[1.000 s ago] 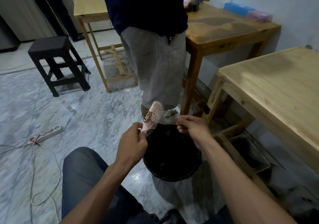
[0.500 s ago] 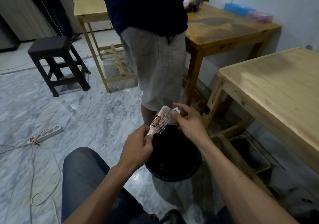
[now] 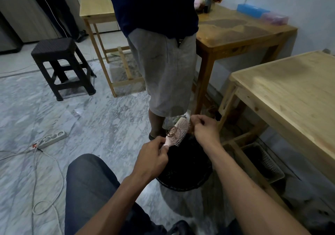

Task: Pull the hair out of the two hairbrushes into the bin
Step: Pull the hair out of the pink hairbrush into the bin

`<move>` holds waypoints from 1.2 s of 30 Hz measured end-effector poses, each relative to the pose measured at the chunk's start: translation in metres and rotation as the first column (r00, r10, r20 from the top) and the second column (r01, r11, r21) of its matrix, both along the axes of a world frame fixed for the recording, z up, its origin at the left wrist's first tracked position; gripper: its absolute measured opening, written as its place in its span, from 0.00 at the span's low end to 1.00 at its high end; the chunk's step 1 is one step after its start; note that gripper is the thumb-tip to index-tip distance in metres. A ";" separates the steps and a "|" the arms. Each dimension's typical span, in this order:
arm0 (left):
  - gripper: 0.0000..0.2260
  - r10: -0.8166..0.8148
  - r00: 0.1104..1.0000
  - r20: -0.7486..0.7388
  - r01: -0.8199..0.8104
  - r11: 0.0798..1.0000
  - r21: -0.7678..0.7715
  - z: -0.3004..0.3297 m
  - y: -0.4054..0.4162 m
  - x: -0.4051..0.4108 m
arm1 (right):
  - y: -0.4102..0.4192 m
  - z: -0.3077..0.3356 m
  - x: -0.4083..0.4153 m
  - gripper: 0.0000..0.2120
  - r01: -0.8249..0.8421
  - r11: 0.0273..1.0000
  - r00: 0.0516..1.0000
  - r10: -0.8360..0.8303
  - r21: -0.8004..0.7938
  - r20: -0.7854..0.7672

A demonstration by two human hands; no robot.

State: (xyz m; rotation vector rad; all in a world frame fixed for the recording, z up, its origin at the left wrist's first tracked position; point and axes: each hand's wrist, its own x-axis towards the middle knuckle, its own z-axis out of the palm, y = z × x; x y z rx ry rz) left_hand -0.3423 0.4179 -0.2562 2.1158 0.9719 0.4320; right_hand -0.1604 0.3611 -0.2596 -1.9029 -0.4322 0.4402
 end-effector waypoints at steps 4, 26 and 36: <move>0.06 0.017 1.000 0.000 -0.017 1.000 -0.002 -0.002 0.006 -0.003 | -0.003 0.013 0.008 0.12 0.054 0.997 0.982 -0.042 0.058 -0.185; 0.08 0.093 0.995 -0.038 -0.081 0.969 0.233 -0.009 0.010 -0.006 | -0.012 0.012 0.002 0.04 0.161 0.976 0.959 -0.118 0.150 -0.257; 0.06 0.230 0.972 -0.056 -0.210 0.947 0.242 -0.010 0.023 -0.010 | -0.035 0.002 0.016 0.05 0.437 0.890 0.874 -0.388 0.128 -0.292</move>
